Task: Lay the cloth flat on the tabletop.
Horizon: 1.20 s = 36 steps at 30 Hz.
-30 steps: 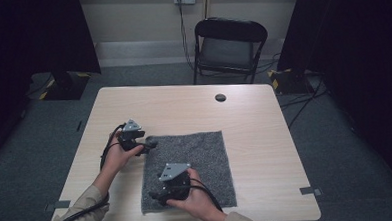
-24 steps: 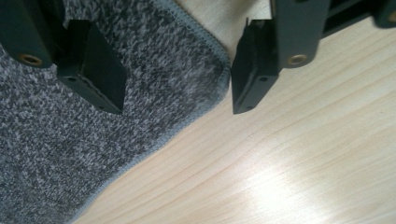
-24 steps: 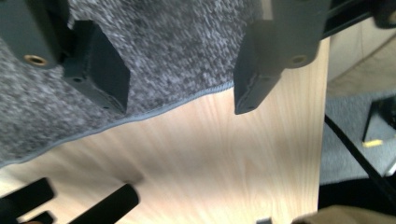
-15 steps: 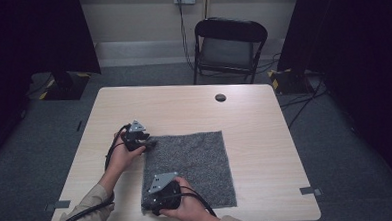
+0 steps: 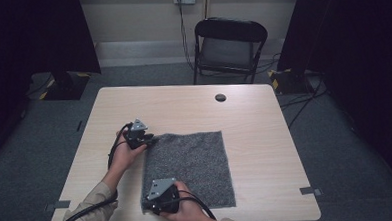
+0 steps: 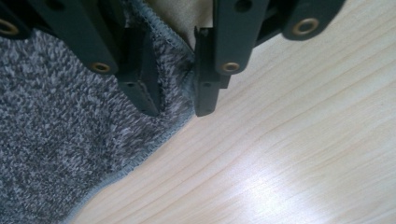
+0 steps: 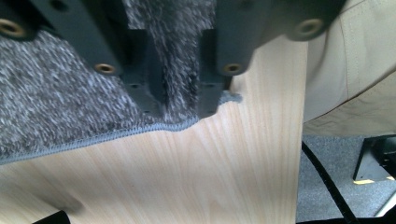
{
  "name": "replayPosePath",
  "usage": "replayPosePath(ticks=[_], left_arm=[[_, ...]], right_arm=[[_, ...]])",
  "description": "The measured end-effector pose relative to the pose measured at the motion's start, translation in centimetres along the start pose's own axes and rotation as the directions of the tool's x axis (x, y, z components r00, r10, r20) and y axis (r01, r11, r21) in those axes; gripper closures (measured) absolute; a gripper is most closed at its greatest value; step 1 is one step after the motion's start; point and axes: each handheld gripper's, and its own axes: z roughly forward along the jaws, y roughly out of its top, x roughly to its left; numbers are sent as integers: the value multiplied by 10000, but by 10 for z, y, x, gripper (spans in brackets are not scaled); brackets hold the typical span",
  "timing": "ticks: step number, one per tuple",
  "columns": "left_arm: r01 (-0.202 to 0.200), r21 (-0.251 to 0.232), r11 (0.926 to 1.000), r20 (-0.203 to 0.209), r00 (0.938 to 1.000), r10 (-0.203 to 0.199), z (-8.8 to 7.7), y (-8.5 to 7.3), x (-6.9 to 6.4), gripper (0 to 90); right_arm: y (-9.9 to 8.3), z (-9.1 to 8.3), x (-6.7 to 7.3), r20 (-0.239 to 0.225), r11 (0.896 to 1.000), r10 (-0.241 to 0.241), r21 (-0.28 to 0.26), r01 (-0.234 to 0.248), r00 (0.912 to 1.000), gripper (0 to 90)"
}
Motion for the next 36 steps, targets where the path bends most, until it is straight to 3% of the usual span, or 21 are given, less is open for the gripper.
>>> replayPosePath(ticks=[3, 8, 17, 29, 36], left_arm=[[-149, 155, 9998, -32, 9999, 150, 1, 3, -3, 807], [142, 322, 9994, -54, 9999, -140, 1, 6, -6, 836], [436, 96, 9990, 137, 9989, -437, -4, 3, -1, 850], [305, -321, 9990, 202, 9994, -298, -34, 28, 9, 851], [348, -278, 9990, 275, 9990, -341, -49, 41, 13, 851]], right_arm=[[0, 0, 0, 35, 10000, -21, -2, 21, 10000, 814], [-1, -1, -1, 39, 10000, 19, -5, -19, 10000, 883], [5, -11, -3, -118, 9974, 359, -613, -366, 9993, 893], [15, -28, -6, -229, 9879, 723, -1359, -747, 9971, 893], [22, -37, -9, -455, 9734, 1153, -1942, -1220, 9923, 893]])
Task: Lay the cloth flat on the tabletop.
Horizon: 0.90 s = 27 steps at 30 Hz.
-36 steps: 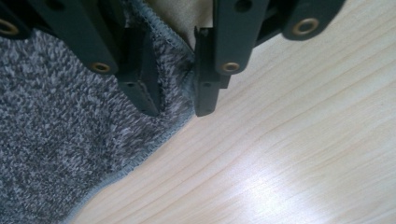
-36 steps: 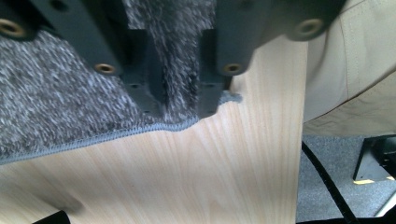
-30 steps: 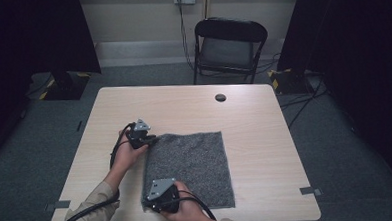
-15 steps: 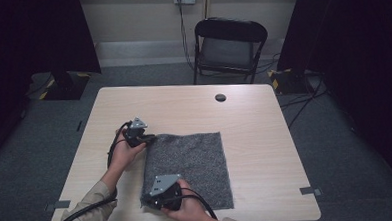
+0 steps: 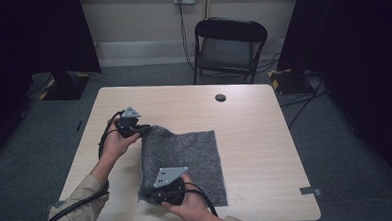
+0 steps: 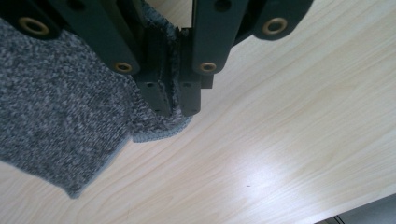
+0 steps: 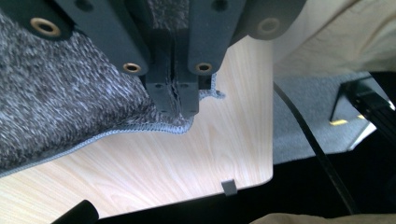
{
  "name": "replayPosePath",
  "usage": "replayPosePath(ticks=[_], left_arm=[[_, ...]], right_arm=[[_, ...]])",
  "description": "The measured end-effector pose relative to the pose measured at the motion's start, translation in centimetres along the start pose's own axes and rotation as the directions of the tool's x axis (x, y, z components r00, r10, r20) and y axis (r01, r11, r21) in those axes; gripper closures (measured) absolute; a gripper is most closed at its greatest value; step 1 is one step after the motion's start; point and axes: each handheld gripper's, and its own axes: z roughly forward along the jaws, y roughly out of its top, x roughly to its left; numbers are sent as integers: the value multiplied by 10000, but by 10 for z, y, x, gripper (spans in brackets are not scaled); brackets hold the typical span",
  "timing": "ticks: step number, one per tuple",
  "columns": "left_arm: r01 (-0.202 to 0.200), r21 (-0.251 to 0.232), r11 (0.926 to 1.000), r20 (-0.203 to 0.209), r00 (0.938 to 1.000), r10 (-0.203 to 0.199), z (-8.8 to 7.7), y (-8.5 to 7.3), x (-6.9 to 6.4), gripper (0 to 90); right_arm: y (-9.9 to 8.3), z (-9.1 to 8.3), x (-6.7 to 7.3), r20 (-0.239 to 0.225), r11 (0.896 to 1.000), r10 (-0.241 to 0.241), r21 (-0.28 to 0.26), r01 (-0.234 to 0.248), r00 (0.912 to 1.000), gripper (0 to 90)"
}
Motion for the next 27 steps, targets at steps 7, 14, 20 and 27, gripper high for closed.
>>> replayPosePath(ticks=[7, 14, 20, 27], left_arm=[[-78, 21, 10000, -6, 10000, 78, -10, 11, 2, 851], [180, -39, 9998, 218, 9996, -179, -21, 17, 5, 848], [43, 110, 9999, 180, 9998, -45, -30, 21, 10, 849], [-109, 521, 9986, 204, 9997, 99, -40, 23, 13, 849]], right_arm=[[8, -6, 0, 37, 9997, -92, -208, 93, 10000, 893], [17, -7, 1, -71, 9983, -48, -579, 44, 10000, 893], [24, -7, 2, -137, 9973, -23, -729, 13, 9999, 893], [29, -2, 6, -245, 9972, -185, -728, 167, 9995, 892]])
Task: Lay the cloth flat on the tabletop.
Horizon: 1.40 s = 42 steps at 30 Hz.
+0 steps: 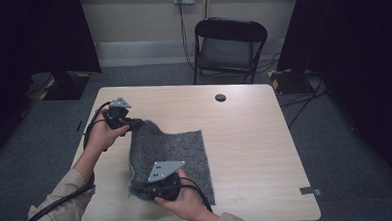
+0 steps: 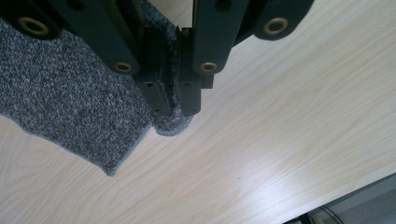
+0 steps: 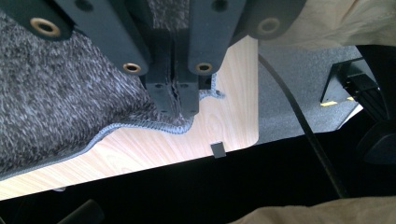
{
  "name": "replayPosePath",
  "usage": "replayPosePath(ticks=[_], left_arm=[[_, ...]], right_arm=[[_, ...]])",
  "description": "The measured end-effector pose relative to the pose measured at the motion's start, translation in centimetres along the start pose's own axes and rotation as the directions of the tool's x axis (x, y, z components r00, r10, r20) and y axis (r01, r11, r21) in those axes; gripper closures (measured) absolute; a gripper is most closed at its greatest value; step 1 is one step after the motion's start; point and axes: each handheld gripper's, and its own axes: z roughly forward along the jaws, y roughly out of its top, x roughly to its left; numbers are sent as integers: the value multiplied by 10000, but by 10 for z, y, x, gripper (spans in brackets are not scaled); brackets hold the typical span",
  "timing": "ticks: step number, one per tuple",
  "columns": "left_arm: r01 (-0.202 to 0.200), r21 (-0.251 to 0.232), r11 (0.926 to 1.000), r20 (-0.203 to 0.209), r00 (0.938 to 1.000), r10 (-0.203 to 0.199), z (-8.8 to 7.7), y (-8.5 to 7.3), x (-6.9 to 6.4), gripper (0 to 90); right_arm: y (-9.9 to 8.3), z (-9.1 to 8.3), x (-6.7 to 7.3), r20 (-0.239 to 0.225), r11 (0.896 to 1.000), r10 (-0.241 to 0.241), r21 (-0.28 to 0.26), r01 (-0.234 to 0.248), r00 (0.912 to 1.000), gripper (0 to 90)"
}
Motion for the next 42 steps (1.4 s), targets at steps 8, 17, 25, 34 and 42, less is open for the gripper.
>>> replayPosePath(ticks=[8, 17, 25, 34, 42], left_arm=[[-118, -80, 9999, -84, 9999, 118, -10, 9, 0, 849], [-278, 107, 9996, -88, 9996, 279, -21, 4, 5, 847], [-98, 99, 9999, -137, 9999, 99, -36, -5, 14, 838], [-359, 6, 9994, 308, 9989, 359, -15, 19, -8, 832], [-516, 263, 9983, 659, 9966, 497, 15, 37, -28, 824]], right_arm=[[6, -2, 0, 45, 9999, 64, -160, -64, 10000, 892], [17, 12, 8, -278, 9992, 38, -385, -48, 9996, 892], [26, 19, 14, -485, 9987, -143, -494, 119, 9987, 891], [9, -9, 8, -180, 9983, 269, -521, -278, 9995, 889], [-8, -35, 2, 182, 9974, 536, -490, -526, 9984, 887]])
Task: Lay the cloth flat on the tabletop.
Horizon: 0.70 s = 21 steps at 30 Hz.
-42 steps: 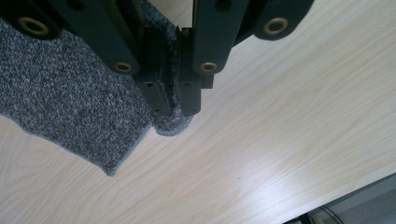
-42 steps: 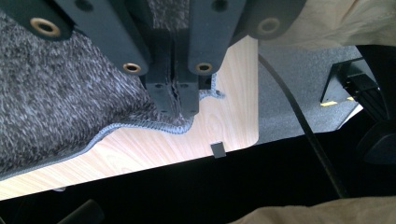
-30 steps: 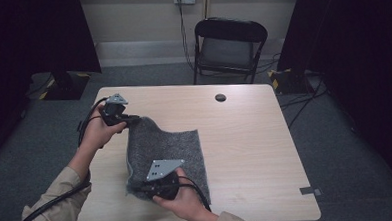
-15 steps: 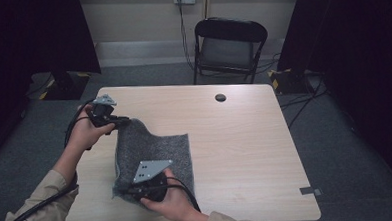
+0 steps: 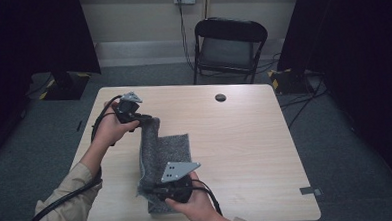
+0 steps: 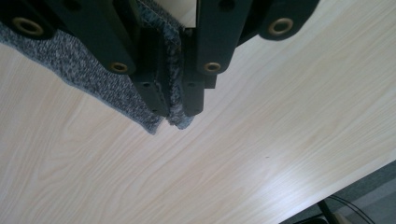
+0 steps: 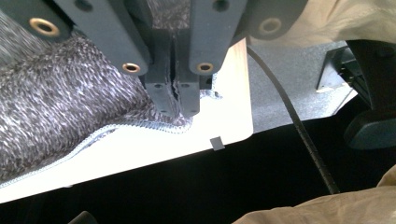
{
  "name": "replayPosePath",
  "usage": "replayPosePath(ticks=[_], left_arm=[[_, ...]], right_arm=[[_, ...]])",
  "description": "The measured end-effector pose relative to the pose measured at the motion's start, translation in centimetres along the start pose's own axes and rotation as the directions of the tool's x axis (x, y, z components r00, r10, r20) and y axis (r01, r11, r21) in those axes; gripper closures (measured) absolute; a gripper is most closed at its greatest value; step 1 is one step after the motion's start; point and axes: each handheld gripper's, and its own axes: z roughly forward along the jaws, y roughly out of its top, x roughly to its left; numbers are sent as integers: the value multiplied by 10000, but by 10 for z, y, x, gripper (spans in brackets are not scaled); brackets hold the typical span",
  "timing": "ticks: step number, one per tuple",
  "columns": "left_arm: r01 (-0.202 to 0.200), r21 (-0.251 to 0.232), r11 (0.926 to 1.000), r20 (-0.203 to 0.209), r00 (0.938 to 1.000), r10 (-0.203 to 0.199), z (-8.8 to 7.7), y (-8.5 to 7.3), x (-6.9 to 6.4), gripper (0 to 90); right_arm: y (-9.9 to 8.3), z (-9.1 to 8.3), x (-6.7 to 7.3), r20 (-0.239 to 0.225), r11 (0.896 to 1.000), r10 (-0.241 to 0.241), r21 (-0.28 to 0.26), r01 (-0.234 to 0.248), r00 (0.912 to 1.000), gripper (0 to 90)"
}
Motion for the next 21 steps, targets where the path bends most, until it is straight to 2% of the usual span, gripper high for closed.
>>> replayPosePath(ticks=[8, 21], left_arm=[[-132, 97, 9999, 400, 9991, 128, 27, 11, -13, 803], [-229, 503, 9985, 844, 9963, 186, 68, 15, -30, 801]], right_arm=[[-14, -14, -5, 242, 9996, 291, 17, -292, 9993, 884], [-35, -29, -11, 695, 9973, 567, 426, -597, 9960, 878]])
